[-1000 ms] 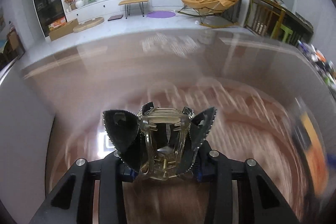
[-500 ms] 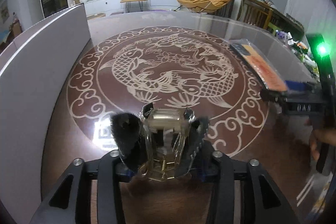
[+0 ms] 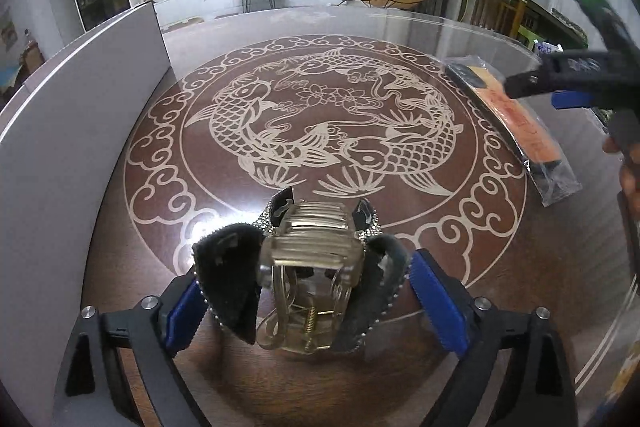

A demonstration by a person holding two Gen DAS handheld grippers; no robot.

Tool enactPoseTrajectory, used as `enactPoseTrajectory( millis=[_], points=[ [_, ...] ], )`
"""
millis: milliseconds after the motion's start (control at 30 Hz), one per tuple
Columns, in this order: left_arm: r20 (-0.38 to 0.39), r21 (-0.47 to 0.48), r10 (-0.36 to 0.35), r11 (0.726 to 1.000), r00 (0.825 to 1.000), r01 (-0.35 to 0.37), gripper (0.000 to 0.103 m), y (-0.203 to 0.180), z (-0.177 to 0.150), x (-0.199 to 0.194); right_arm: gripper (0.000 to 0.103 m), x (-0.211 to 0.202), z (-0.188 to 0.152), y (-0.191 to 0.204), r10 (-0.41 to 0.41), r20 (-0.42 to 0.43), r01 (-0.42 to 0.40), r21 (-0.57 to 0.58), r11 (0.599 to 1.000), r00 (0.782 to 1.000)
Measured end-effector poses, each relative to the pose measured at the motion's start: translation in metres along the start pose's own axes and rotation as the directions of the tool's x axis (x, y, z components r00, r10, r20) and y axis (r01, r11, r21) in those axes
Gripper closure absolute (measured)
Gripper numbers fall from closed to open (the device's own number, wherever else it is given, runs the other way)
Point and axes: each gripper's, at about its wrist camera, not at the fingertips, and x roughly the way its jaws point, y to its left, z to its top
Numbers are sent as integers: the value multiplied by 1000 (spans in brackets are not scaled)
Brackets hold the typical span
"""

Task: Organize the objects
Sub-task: 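Lift the fish ornament and phone case and carry them to the bin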

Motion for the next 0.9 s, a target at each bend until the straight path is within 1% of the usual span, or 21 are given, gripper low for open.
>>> enactPoseTrajectory(
  millis=[33,100,167,233,267,300,333,367,400,433,467,500,533,567,633,700,733,800,867,900],
  points=[
    [-1,0,1,1000,1000,-1,8,0,0,0,0,8,6,4,0,-26,0,3,1000,1000],
    [-9,-6,4,1000,1000,-4,2,0,0,1,0,20,8,8,18,-66,-18,3,1000,998],
    [-19,-3,1,1000,1000,-1,0,1,1,3,0,28,8,14,16,-85,-17,-16,1000,996],
    [-20,-1,-3,1000,1000,3,0,1,1,2,0,38,6,18,-18,-104,14,-40,999,994],
    [-19,0,-10,1000,1000,10,0,2,1,1,0,38,6,20,-41,-79,36,-64,997,996],
    [-6,-3,-18,1000,1000,18,17,3,0,-2,3,37,5,19,-35,-59,31,-68,997,998],
    [18,-5,-23,1000,1000,23,33,5,0,-6,18,32,6,16,-38,-34,36,-59,998,999],
    [41,11,-28,1000,999,27,58,6,0,-10,28,28,6,12,-38,-25,37,-48,998,999],
    [41,11,-38,999,998,37,61,8,0,-11,27,25,7,5,-9,-45,8,-21,1000,999],
    [47,-5,-64,998,997,64,63,12,-1,-13,28,22,7,1,12,-50,-12,-1,1000,999],
    [49,-48,-108,993,993,111,63,19,-2,-15,28,16,5,-4,33,-48,-32,17,999,998],
    [52,-76,-124,989,991,128,63,24,-3,-18,28,9,2,-7,53,-38,-52,31,998,998],
    [71,-113,-147,981,987,154,63,30,-5,-26,28,0,0,-11,79,-26,-77,43,996,997],
    [85,-129,-158,977,984,168,63,32,-6,-32,28,-10,-5,-13,110,-9,-109,53,993,994],
    [131,-150,-182,968,974,201,63,38,-6,-55,28,-36,-11,-12,159,28,-160,51,986,987],
    [173,-152,-197,963,965,223,63,42,-3,-79,28,-59,-14,0,207,57,-209,35,977,977],
    [194,-154,-203,960,960,235,63,45,-2,-91,28,-66,-10,6,225,65,-227,28,973,972],
    [260,-175,-209,950,943,259,63,61,3,-128,28,-87,-8,28,283,85,-285,2,959,955],
    [299,-193,-204,944,932,268,63,79,6,-156,28,-109,-3,60,351,103,-349,-39,936,931],
    [328,-202,-179,946,928,254,63,94,8,-175,28,-124,1,86,400,110,-393,-75,916,910]
  ],
)
